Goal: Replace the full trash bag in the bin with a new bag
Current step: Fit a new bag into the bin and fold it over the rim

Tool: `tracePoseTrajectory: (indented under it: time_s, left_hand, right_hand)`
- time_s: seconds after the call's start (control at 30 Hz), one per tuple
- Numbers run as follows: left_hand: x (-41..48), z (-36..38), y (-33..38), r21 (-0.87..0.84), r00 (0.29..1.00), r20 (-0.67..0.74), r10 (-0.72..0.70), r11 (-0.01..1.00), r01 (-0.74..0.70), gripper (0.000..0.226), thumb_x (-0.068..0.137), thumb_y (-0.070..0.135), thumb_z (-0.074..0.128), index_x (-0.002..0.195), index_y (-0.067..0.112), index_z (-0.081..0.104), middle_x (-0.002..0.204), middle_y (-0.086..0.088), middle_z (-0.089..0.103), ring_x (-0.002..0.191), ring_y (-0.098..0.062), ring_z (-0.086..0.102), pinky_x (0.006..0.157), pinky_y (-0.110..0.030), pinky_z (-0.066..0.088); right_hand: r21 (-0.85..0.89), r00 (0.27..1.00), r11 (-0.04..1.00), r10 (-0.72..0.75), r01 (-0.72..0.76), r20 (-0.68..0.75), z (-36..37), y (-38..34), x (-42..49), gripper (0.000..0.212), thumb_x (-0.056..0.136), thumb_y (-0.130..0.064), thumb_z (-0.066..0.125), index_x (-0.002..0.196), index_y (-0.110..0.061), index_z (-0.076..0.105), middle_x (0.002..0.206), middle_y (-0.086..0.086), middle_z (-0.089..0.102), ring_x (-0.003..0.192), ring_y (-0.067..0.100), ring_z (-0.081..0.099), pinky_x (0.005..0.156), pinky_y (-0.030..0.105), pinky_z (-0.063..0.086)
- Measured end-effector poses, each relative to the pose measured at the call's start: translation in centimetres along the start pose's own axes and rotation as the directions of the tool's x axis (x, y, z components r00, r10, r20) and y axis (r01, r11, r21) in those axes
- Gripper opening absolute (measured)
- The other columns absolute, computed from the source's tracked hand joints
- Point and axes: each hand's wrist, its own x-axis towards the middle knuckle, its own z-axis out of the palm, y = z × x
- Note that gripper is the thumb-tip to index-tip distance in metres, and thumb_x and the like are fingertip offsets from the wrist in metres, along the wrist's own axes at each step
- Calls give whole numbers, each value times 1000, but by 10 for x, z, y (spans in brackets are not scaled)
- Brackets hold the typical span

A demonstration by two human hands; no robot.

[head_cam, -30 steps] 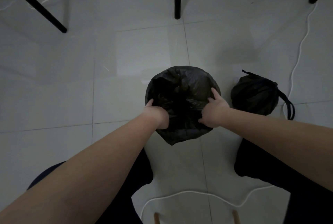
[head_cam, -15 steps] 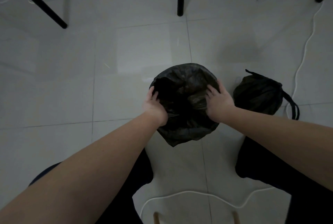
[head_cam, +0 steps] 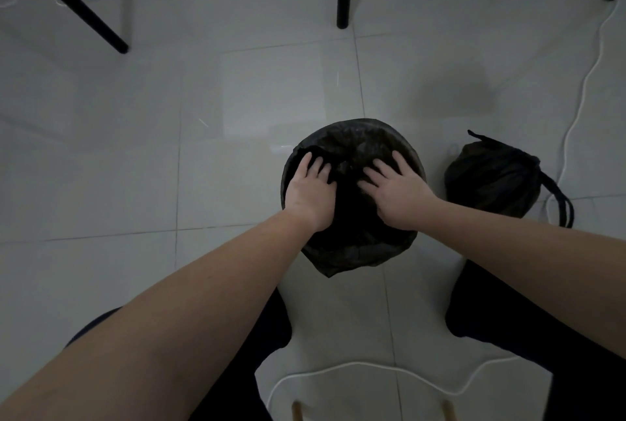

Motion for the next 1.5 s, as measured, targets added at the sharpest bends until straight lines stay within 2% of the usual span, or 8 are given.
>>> tracePoseTrajectory:
  time_s: [0.17, 0.5, 0.83, 0.97, 1.17, 1.3, 1.4, 1.5]
  left_hand:
    - [10, 15, -11, 305, 982, 147, -116, 950, 67, 72, 104, 55, 16, 169, 24, 5, 177, -5, -1, 162, -31, -11, 122, -61, -21]
    - [-2, 7, -4, 476, 968, 229, -106, 879, -16, 79, 103, 60, 17, 167, 20, -7, 177, -9, -3, 163, -31, -7, 122, -68, -14]
    - [-1, -7, 9, 124, 965, 256, -55, 992, 24, 76, 104, 59, 24, 168, 23, 6, 177, -9, 0, 162, -34, -8, 123, -59, -20]
    - [0, -5, 22, -196, 959, 250, 135, 977, -86, 65, 108, 58, 23, 167, 31, 21, 175, -4, 20, 161, -29, 14, 129, -53, 0]
    - [-5, 12, 14, 223, 914, 405, 12, 968, -111, 88, 95, 80, 17, 166, 35, -10, 177, -1, -2, 162, -31, -12, 124, -65, -13]
    - [-2, 6, 9, 257, 917, 399, 1, 960, -113, 87, 98, 71, 27, 167, 31, -8, 177, -6, -3, 162, -32, -12, 124, -64, -15]
    - [-3, 2, 16, 73, 918, 382, 108, 986, -147, 75, 104, 57, 31, 168, 27, 5, 177, -7, 6, 162, -32, -7, 126, -59, -14]
    - [-9, 0, 26, -103, 915, 357, 188, 981, -162, 68, 107, 56, 25, 168, 30, 12, 176, -3, 14, 163, -31, 2, 126, -59, -12]
  right_hand:
    - [-250, 948, 958, 200, -137, 247, 9, 9, -1, 72, 101, -49, 12, 163, -13, 11, 171, 9, 8, 158, 26, -4, 121, 56, -15]
    - [-200, 897, 968, 217, -148, 385, 4, -1, -13, 77, 102, -58, 9, 162, -9, 6, 171, 9, 8, 157, 28, 0, 123, 53, -12]
    - [-115, 980, 987, 133, -116, 146, -13, -5, -18, 50, 97, -40, 36, 135, -18, 62, 140, 12, 58, 131, 36, 42, 112, 54, 22]
    - [24, 994, 1000, -1, -2, 112, -2, -7, -11, 58, 101, -55, 27, 152, -31, 43, 156, 6, 44, 148, 32, 28, 120, 59, 9]
    - [-127, 868, 988, 136, -85, 478, 18, -9, -17, 78, 97, -68, 17, 161, -30, -4, 172, 3, 3, 157, 28, -4, 117, 58, -21]
    - [-109, 872, 991, 121, -79, 474, 3, -11, -21, 69, 101, -57, 24, 162, -28, 12, 170, 5, 14, 157, 30, 0, 119, 59, -17]
    - [8, 951, 1000, 11, -14, 309, -7, -10, -22, 52, 102, -42, 33, 150, -25, 47, 159, 5, 43, 154, 30, 19, 122, 60, -6]
    - [14, 963, 1000, -11, 7, 270, -8, -10, -28, 53, 103, -42, 30, 151, -26, 45, 158, 4, 44, 153, 30, 22, 121, 60, -7]
